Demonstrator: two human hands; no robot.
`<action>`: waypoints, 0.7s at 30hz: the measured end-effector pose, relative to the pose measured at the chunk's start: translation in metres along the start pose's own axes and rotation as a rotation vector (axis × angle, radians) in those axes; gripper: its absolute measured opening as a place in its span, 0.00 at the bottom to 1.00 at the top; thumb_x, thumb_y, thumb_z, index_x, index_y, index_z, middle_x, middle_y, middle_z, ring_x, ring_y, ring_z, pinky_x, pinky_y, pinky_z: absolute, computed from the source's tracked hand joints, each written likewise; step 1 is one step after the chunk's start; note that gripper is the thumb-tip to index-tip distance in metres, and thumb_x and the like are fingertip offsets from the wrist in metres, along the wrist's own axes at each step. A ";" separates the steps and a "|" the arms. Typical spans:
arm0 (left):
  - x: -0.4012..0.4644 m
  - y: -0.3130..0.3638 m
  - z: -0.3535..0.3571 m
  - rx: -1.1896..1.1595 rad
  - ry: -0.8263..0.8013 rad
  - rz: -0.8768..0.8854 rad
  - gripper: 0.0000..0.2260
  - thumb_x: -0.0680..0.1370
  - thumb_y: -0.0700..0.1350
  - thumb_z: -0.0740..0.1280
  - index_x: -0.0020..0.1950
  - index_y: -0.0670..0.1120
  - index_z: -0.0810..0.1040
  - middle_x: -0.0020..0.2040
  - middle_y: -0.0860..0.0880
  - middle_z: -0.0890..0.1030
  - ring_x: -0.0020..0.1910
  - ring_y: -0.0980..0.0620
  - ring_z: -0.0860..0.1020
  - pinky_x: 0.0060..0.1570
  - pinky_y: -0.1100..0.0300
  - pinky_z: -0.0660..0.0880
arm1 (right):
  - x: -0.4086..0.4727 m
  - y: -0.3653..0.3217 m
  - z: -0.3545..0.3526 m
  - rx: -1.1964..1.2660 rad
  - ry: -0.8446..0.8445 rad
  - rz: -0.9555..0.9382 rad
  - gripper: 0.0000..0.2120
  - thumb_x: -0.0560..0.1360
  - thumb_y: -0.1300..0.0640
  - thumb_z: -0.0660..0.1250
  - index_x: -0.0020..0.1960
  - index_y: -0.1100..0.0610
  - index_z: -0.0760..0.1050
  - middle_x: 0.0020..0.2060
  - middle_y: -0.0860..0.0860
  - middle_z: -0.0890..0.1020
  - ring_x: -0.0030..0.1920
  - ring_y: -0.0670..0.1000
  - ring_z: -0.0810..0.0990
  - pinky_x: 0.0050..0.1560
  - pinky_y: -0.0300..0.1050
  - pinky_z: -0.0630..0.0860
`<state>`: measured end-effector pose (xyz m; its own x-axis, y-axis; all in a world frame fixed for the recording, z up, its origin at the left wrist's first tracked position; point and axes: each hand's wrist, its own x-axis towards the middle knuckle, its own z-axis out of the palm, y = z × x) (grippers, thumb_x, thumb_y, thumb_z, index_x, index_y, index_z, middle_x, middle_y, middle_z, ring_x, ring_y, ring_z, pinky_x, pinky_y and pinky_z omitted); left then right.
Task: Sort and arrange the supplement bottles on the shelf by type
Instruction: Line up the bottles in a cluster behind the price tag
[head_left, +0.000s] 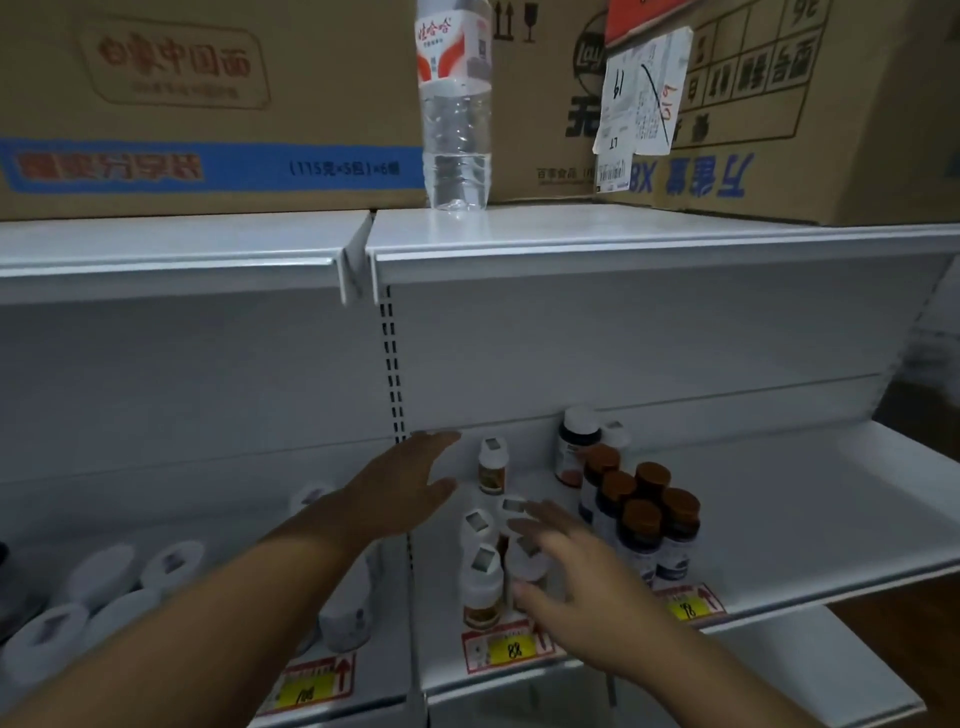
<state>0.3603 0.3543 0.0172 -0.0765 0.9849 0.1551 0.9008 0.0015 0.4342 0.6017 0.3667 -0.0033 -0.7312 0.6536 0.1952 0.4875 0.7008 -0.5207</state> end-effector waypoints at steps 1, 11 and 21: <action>0.014 -0.002 0.003 0.006 -0.029 0.023 0.26 0.78 0.49 0.63 0.74 0.48 0.58 0.75 0.47 0.62 0.71 0.51 0.63 0.70 0.60 0.58 | 0.005 0.005 -0.002 0.012 -0.008 0.012 0.27 0.72 0.40 0.62 0.70 0.39 0.60 0.73 0.39 0.57 0.73 0.41 0.52 0.69 0.35 0.54; 0.132 -0.027 0.049 -0.003 -0.376 0.051 0.25 0.78 0.38 0.62 0.74 0.43 0.58 0.72 0.43 0.65 0.70 0.45 0.65 0.68 0.59 0.60 | 0.026 0.048 -0.008 0.170 0.093 0.127 0.22 0.72 0.45 0.67 0.56 0.26 0.60 0.61 0.23 0.54 0.68 0.33 0.55 0.69 0.33 0.58; 0.141 -0.019 0.041 -0.045 -0.225 -0.059 0.16 0.77 0.45 0.66 0.63 0.40 0.75 0.61 0.41 0.77 0.58 0.46 0.75 0.52 0.67 0.67 | 0.053 0.067 -0.014 0.324 -0.007 0.138 0.18 0.76 0.47 0.63 0.58 0.32 0.60 0.58 0.25 0.57 0.64 0.32 0.55 0.66 0.31 0.55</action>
<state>0.3495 0.5003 -0.0055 -0.0268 0.9971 -0.0718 0.8771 0.0579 0.4768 0.6023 0.4518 -0.0161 -0.6727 0.7332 0.0999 0.4055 0.4782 -0.7790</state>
